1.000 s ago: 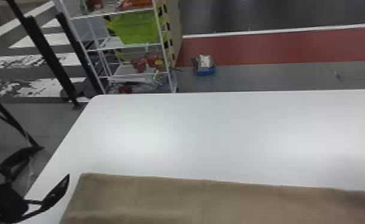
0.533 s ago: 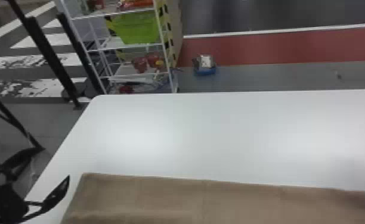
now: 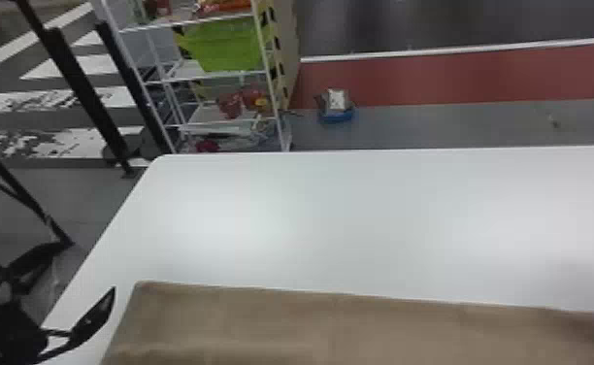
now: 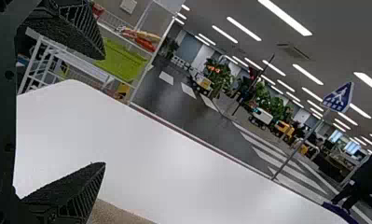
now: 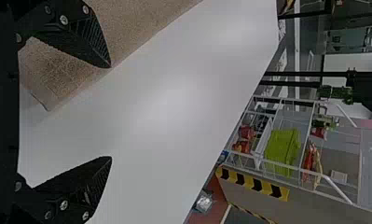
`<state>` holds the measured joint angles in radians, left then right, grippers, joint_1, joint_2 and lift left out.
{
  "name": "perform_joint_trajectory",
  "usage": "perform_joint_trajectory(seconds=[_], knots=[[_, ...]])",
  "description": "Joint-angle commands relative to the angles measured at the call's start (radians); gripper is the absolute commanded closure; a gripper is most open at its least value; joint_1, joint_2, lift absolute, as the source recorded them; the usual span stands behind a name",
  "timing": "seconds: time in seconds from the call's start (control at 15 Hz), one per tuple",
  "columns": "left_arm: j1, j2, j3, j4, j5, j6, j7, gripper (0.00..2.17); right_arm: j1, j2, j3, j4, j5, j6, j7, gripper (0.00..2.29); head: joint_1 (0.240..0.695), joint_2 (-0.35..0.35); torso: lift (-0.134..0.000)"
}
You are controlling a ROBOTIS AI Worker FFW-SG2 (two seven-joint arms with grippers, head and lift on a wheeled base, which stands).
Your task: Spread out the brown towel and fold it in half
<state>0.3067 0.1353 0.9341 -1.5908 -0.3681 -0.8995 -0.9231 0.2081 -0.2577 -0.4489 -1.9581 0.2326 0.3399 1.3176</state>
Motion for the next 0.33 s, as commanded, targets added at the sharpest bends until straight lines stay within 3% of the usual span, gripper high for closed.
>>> perform_joint_trajectory(seconds=[0.0, 0.27], knots=[[0.000, 0.000, 0.000, -0.001, 0.000, 0.000, 0.000, 0.08, 0.004, 0.000, -0.002, -0.004, -0.001, 0.000, 0.000, 0.21, 0.695, 0.218, -0.134], [0.000, 0.000, 0.000, -0.001, 0.000, -0.003, 0.000, 0.08, 0.005, 0.000, -0.002, -0.005, -0.001, 0.000, 0.000, 0.21, 0.695, 0.216, -0.134]])
